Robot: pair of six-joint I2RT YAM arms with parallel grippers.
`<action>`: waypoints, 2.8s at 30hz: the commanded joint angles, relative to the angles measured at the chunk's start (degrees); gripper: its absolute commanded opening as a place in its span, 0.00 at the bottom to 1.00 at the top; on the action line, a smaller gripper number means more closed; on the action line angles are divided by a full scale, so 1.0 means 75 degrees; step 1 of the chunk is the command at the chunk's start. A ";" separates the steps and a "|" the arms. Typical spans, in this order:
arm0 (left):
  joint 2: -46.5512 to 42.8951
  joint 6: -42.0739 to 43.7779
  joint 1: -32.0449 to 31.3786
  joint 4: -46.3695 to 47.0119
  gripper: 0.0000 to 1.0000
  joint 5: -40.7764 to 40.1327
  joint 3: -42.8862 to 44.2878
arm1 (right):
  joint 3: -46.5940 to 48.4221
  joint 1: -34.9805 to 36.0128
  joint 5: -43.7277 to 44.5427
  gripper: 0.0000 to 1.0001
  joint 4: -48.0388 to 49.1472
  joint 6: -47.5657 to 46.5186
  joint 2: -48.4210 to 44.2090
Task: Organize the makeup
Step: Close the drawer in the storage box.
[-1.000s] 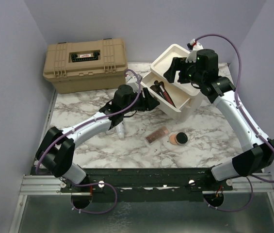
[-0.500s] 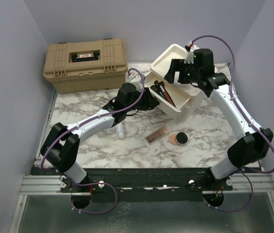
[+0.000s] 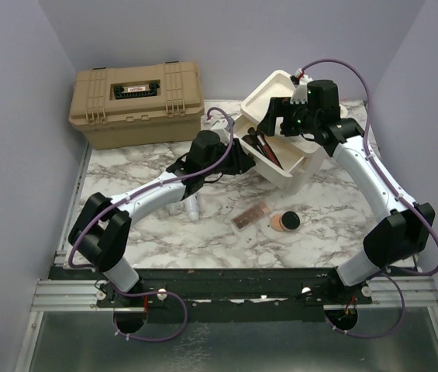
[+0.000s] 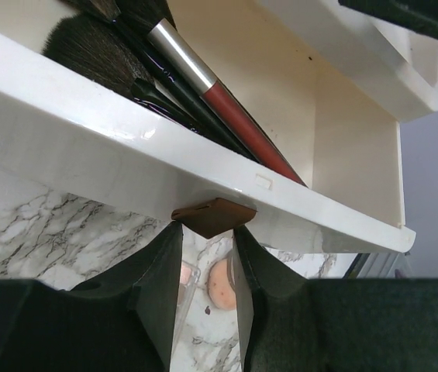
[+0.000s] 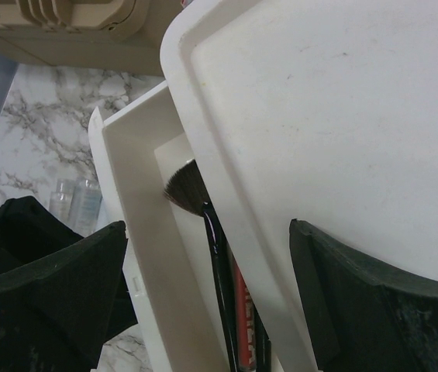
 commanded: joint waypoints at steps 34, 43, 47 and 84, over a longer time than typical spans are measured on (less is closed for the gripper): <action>0.1054 -0.1571 -0.0076 0.2026 0.29 -0.0715 0.0565 | -0.0753 0.0007 -0.0900 0.91 0.0135 0.1311 -0.0298; 0.1061 -0.1643 -0.0238 0.2111 0.29 -0.1300 0.0477 | -0.0872 0.0008 -0.1137 0.92 0.0221 0.1591 -0.0365; 0.1221 -0.1779 -0.0327 0.2225 0.29 -0.1322 0.0540 | -0.0851 0.0007 -0.0857 0.92 0.0192 0.1824 -0.0375; 0.1528 -0.0981 -0.0724 0.1800 0.44 -0.1650 0.0911 | -0.1928 -0.0014 -0.0304 0.93 0.1359 0.3635 -0.0809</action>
